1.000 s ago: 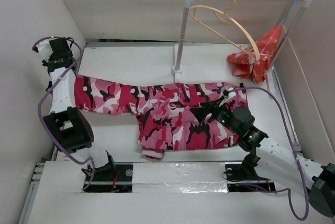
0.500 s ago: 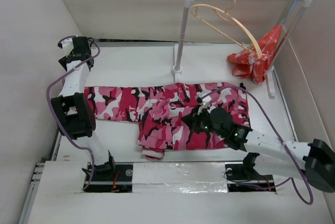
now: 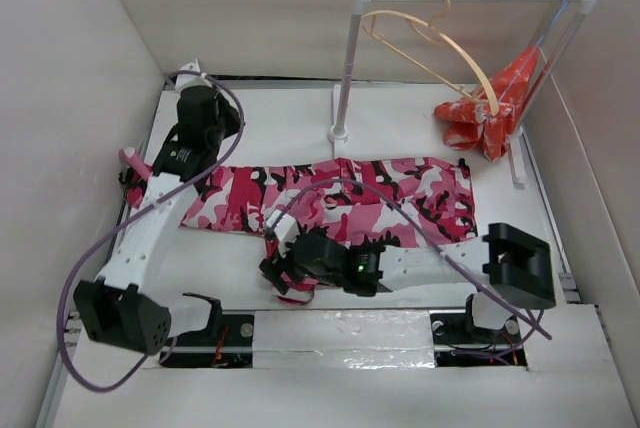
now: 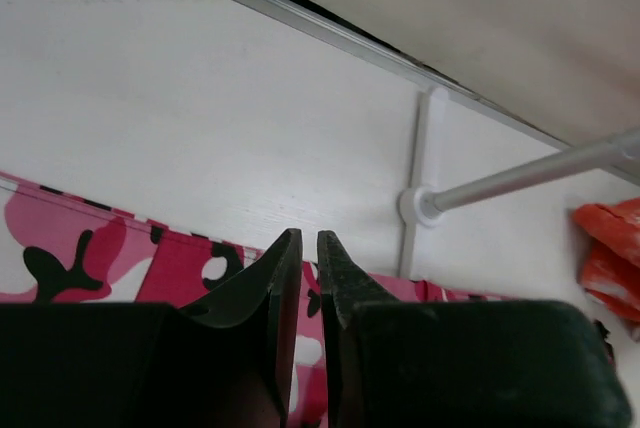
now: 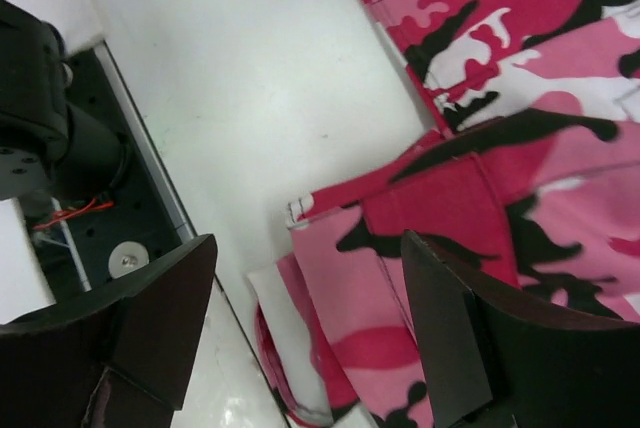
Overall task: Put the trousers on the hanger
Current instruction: Flatten out the trousers at the center of the board.
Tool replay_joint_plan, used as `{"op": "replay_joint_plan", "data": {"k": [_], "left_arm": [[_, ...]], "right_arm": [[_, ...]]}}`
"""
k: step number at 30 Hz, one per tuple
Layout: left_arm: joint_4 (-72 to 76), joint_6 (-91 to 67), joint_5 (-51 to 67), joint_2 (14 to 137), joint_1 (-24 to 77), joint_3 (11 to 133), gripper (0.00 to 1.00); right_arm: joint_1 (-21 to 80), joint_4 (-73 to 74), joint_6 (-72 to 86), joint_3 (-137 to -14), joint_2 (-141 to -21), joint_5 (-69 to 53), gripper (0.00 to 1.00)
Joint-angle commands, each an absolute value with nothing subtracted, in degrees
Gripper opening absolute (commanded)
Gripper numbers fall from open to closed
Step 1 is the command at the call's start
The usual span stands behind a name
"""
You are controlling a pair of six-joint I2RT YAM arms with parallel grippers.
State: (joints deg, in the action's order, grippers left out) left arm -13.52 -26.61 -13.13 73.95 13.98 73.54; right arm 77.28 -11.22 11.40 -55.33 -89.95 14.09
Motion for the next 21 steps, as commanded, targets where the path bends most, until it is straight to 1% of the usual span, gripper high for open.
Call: {"op": "replay_joint_plan", "data": {"k": [1,2,4,5,10,15,18,20,21], "left_arm": [[-8.1,-30.4,-5.8,67.0,12.7,67.5,0.10],[-7.6,-30.4,-6.1,63.4,12.7,66.6,0.10],[-7.6,-29.4,-6.9,60.5,12.7,64.4,0.11],[-8.1,-28.9,-7.7,58.4,12.7,63.8,0.12],[-8.8,-27.9,-7.1,54.6,12.7,58.7,0.17],[-8.8,-28.0,-5.3,52.5,12.7,58.1,0.20],[-7.9,-27.9,-4.7,51.9,12.7,57.6,0.21],[-8.2,-27.6,-4.4,52.5,12.7,57.7,0.21],[-8.2,-27.4,-4.4,52.7,12.7,57.7,0.21]], "right_arm": [[79.2,-6.1,7.3,-61.5,-96.0,22.4,0.82],[79.2,-5.4,6.7,-62.7,-97.5,23.4,0.82],[79.2,-2.6,6.2,-65.8,-101.2,25.1,0.83],[79.2,-1.7,5.6,-66.5,-102.2,25.7,0.86],[80.3,4.9,3.9,-72.8,-108.8,27.5,0.87],[82.7,7.8,3.1,-75.0,-111.1,30.8,0.87],[83.2,8.6,2.8,-75.8,-112.1,32.3,0.86],[83.2,9.7,2.5,-76.6,-112.8,34.0,0.84],[83.2,10.5,2.6,-77.4,-113.7,34.8,0.81]]}}
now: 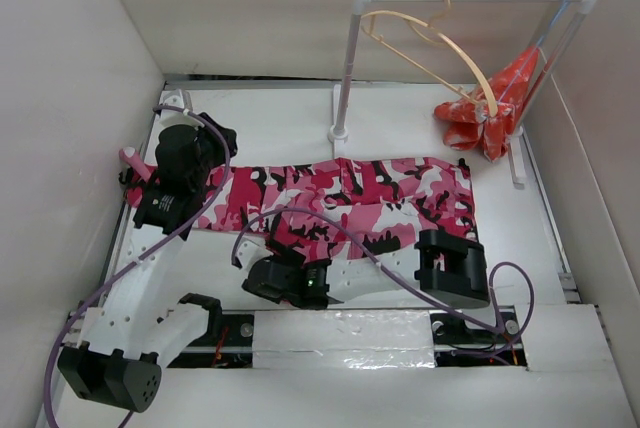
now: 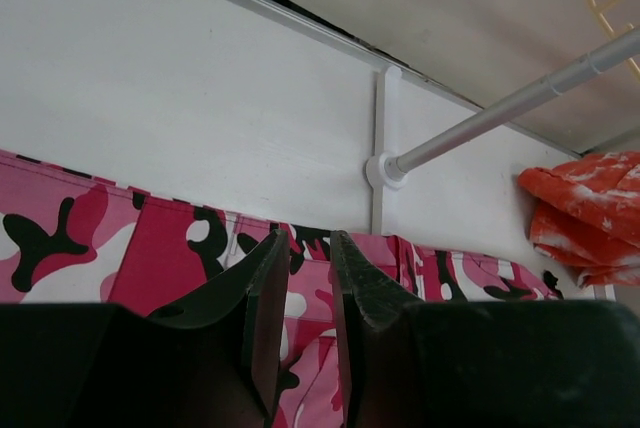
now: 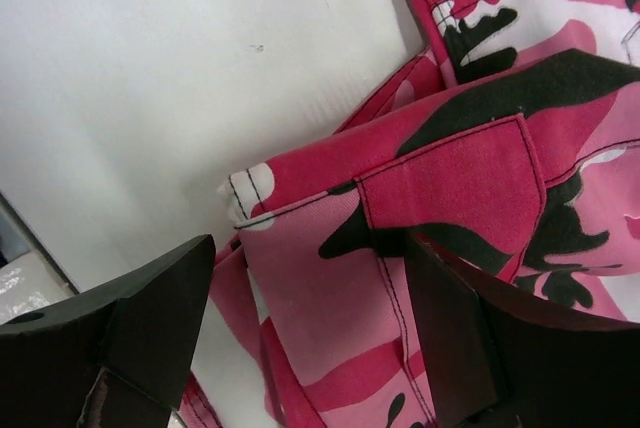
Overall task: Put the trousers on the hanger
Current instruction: Flatten out the trousers at the center of the board.
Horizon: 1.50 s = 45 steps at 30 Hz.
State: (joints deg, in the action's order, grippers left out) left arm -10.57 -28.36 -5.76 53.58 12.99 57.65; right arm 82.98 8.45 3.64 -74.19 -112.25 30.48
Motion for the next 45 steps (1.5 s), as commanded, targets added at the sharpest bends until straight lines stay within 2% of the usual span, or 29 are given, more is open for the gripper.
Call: {"op": "replay_joint_plan", "data": {"k": [1,3,4,6,7,8,13,14,21,24,25,27,31,34,37,39,41,45], "left_arm": [[-8.3,-27.3,-4.4,52.7,12.7,57.5,0.21],[-8.0,-27.3,-3.8,52.7,12.7,57.0,0.21],[-7.7,-27.4,-3.5,52.6,12.7,56.6,0.21],[-7.3,-27.5,-3.3,52.6,12.7,56.4,0.21],[-7.3,-27.5,-3.4,52.6,12.7,56.4,0.21],[-7.5,-27.5,-3.3,52.9,12.7,56.4,0.21],[-5.5,-29.4,3.0,54.0,12.7,54.6,0.21],[-4.9,-30.1,5.3,54.6,12.7,54.5,0.21],[-0.4,-32.7,14.1,57.5,12.7,51.5,0.20],[2.5,-33.2,8.8,60.2,19.8,49.9,0.19],[2.6,-33.2,5.8,61.3,26.4,49.9,0.19],[2.6,-33.9,-2.7,65.6,31.7,50.3,0.20],[5.5,-37.5,-5.5,66.9,34.8,45.4,0.22],[3.3,-38.1,-9.2,62.9,34.8,39.4,0.26],[-1.2,-40.3,-12.6,56.7,34.8,32.1,0.34],[-3.9,-43.3,-14.1,51.2,34.8,28.7,0.46],[-5.5,-45.3,-13.8,46.1,34.8,24.2,0.50],[-7.6,-48.9,-11.9,43.2,34.8,19.3,0.51]], "right_arm": [[83.2,10.8,2.7,-77.7,-114.1,37.0,0.78],[83.2,10.0,3.5,-77.8,-114.1,39.7,0.63],[83.2,9.7,3.8,-77.8,-113.5,41.4,0.45],[82.6,8.8,5.1,-78.0,-112.1,41.3,0.21],[82.6,8.2,5.5,-77.5,-109.7,41.9,0.05],[82.0,6.3,6.1,-76.7,-108.1,42.4,0.00],[78.3,1.9,10.5,-67.2,-93.4,45.4,0.00],[75.5,1.2,12.4,-62.2,-86.9,45.2,0.00],[57.6,1.9,23.2,-37.6,-61.1,36.8,0.00],[52.7,-1.8,25.3,-27.1,-54.5,30.2,0.00],[51.7,-2.2,25.7,-25.2,-51.2,27.2,0.00],[50.2,-2.2,26.5,-22.9,-49.1,24.6,0.01],[43.7,-0.7,26.7,-20.7,-48.7,19.9,0.02],[39.0,-2.4,25.7,-19.3,-48.6,15.8,0.01],[34.3,-7.1,23.9,-17.4,-47.5,10.9,0.01],[33.1,-8.3,23.1,-17.4,-47.9,9.9,0.01],[32.4,-8.2,22.6,-17.8,-48.4,9.4,0.00],[31.8,-7.4,21.5,-18.7,-49.3,7.9,0.01]]}}
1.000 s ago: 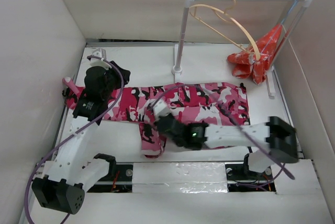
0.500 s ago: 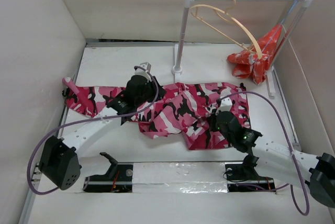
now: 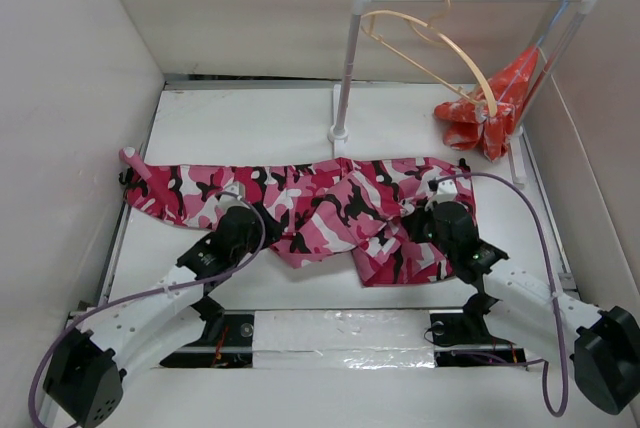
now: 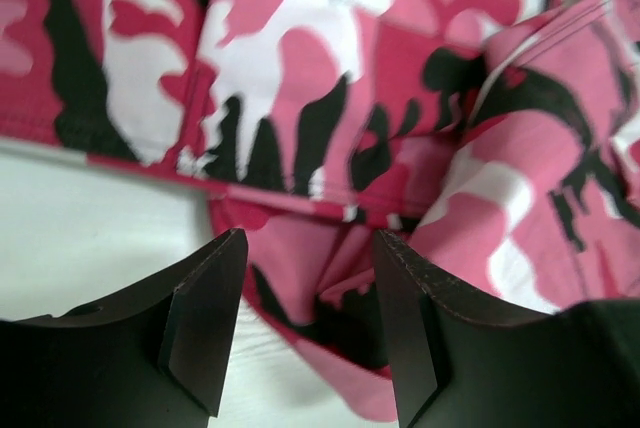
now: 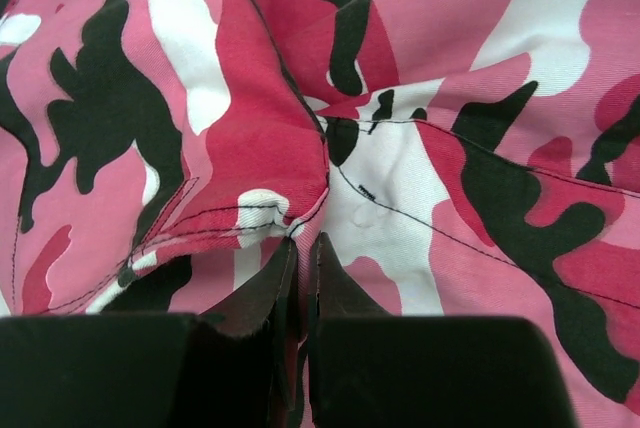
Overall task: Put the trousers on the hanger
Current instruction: Flatten out the trousers at the center of the board.
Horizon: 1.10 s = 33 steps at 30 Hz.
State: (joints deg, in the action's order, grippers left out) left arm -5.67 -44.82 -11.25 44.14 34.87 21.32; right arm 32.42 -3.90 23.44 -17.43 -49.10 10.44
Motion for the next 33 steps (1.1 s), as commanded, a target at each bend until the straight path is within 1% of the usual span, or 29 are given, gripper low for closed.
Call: {"op": "replay_joint_plan", "data": {"k": [1,6,10,12,13,14,15,16,17,19,20,21,22,23,24,26,27,30,31,33], "left_arm": [[-7.9,-49.8,-11.9,43.3,34.8,17.8,0.51],[-2.7,-51.2,-10.8,46.7,34.8,15.8,0.50],[-0.5,-51.2,-12.1,51.5,34.8,16.4,0.46],[1.2,-51.7,-13.2,53.2,34.8,16.4,0.38],[1.8,-51.5,-13.3,53.3,34.8,17.0,0.31],[1.9,-51.3,-13.3,52.8,34.8,17.7,0.19],[1.2,-50.8,-13.4,52.1,34.8,18.8,0.00],[0.2,-50.5,-13.5,51.2,34.8,21.6,0.00],[-4.1,-50.2,-13.8,47.8,34.8,23.3,0.00],[-8.2,-48.5,-13.3,42.8,34.8,27.1,0.00],[-12.8,-47.8,-13.5,37.5,34.8,31.9,0.00],[-15.5,-47.3,-16.0,35.1,34.8,34.8,0.00],[-18.5,-46.4,-17.8,32.8,34.8,40.6,0.00],[-24.1,-45.7,-22.8,29.6,34.8,43.5,0.00],[-26.7,-45.2,-25.7,28.6,34.8,46.7,0.00],[-32.3,-44.5,-32.2,26.1,34.8,53.5,0.00],[-33.1,-44.5,-38.0,25.6,34.8,55.0,0.00],[-33.8,-44.5,-46.3,23.7,34.8,57.0,0.00],[-33.6,-44.4,-47.5,23.4,34.8,57.0,0.00],[-33.4,-44.5,-52.0,23.2,34.8,56.6,0.00]], "right_arm": [[31.3,-7.6,21.5,-18.5,-49.2,7.6,0.00],[31.3,-7.7,21.4,-18.4,-48.8,6.8,0.00],[31.3,-7.2,21.3,-18.3,-47.9,6.7,0.01],[31.3,-7.6,21.4,-17.8,-47.0,6.5,0.01],[31.3,-8.0,21.5,-17.7,-46.8,6.5,0.01],[31.3,-8.4,21.6,-17.5,-46.8,6.2,0.01],[31.3,-8.7,21.5,-17.5,-46.8,6.1,0.01],[31.3,-8.4,21.4,-17.7,-46.8,6.0,0.02],[31.3,-8.3,21.4,-17.8,-46.9,5.6,0.02],[31.3,-7.5,21.1,-18.5,-47.1,5.1,0.03],[31.9,-7.4,21.1,-18.6,-47.2,4.1,0.03],[31.9,-8.1,21.1,-18.7,-47.4,3.6,0.04],[32.4,-8.7,21.1,-18.8,-47.8,3.0,0.06],[33.6,-9.0,21.0,-19.1,-48.2,1.6,0.06],[34.4,-9.6,20.8,-19.3,-48.5,1.1,0.07],[38.7,-10.5,20.6,-20.4,-50.3,0.4,0.09],[40.4,-10.6,19.8,-21.1,-51.3,-0.8,0.10],[48.1,-10.5,18.2,-24.7,-55.9,-3.9,0.15],[49.7,-10.8,17.9,-25.5,-57.0,-5.7,0.19],[54.6,-12.3,17.6,-27.6,-60.4,-10.6,0.23]]}}
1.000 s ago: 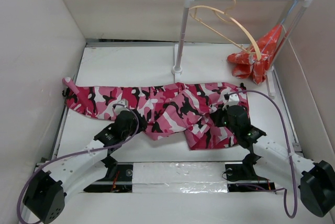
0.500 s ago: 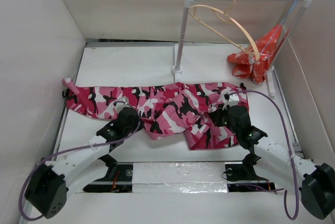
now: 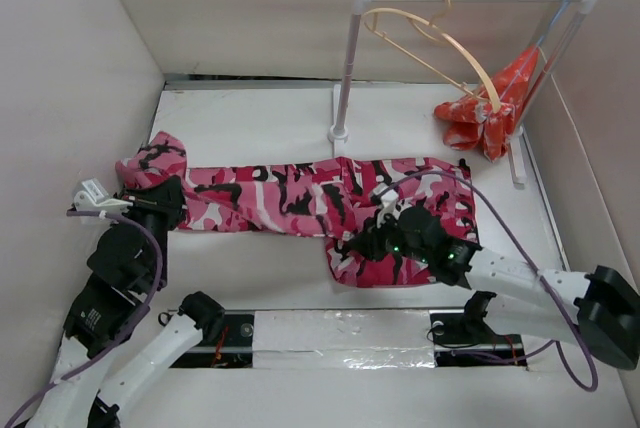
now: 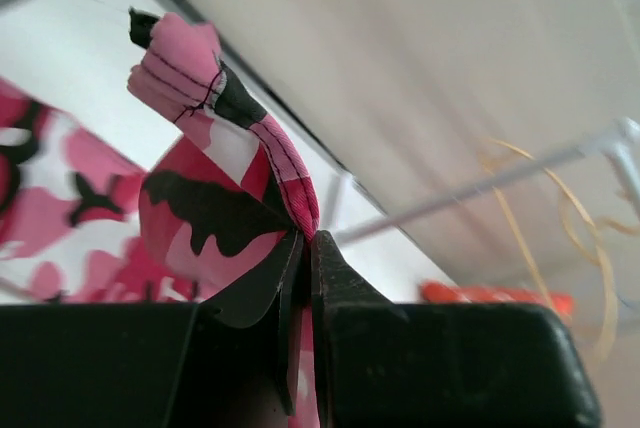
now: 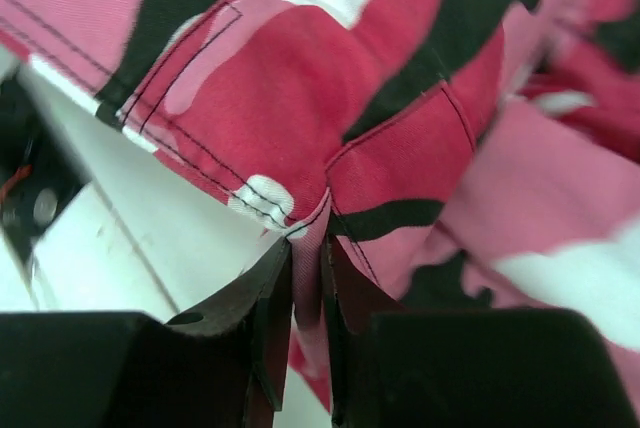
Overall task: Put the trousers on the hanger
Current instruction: Flatten out the trousers at the center of the board.
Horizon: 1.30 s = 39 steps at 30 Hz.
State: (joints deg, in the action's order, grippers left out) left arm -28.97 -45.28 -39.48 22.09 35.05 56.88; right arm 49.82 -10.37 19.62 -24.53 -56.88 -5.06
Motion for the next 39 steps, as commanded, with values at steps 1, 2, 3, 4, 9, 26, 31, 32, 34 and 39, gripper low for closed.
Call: {"op": "replay_joint_plan", "data": {"k": [1,2,3,4,9,26,31,32,34,39], "left_arm": [[-34.7,-45.4,-54.4,23.2,34.8,56.4,0.00],[-35.2,-45.4,-54.4,23.1,34.8,56.3,0.00],[-35.6,-45.5,-56.1,22.9,34.8,56.2,0.00],[-36.6,-46.9,-57.0,22.8,34.8,56.0,0.00],[-43.0,-53.1,-62.8,19.1,34.8,54.3,0.00],[-38.3,-41.9,-67.7,9.6,35.3,60.4,0.00],[-37.9,-40.9,-66.0,10.2,35.3,59.1,0.00],[-36.6,-39.7,-65.9,9.3,35.3,58.5,0.00],[-34.6,-37.9,-65.6,8.3,35.3,58.1,0.00],[-26.0,-31.0,-62.0,6.1,35.3,57.8,0.00]], "right_arm": [[57.7,-12.8,17.3,-28.2,-62.2,-12.5,0.29],[57.7,-12.8,17.3,-28.2,-62.2,-12.7,0.31],[60.0,-13.4,17.0,-29.8,-63.5,-12.8,0.34],[60.7,-13.6,16.7,-30.1,-64.2,-12.9,0.41],[61.3,-14.4,14.9,-31.5,-67.8,-17.3,0.64],[36.3,-6.6,16.2,-26.5,-50.1,-12.3,0.06],[26.1,1.7,16.6,-26.4,-45.8,-6.3,0.26],[22.1,1.5,17.1,-24.8,-44.0,-5.0,0.36],[17.4,-2.2,18.8,-22.4,-42.8,-4.1,0.58],[3.3,-7.0,20.8,-19.2,-46.4,-2.5,0.76]]}}
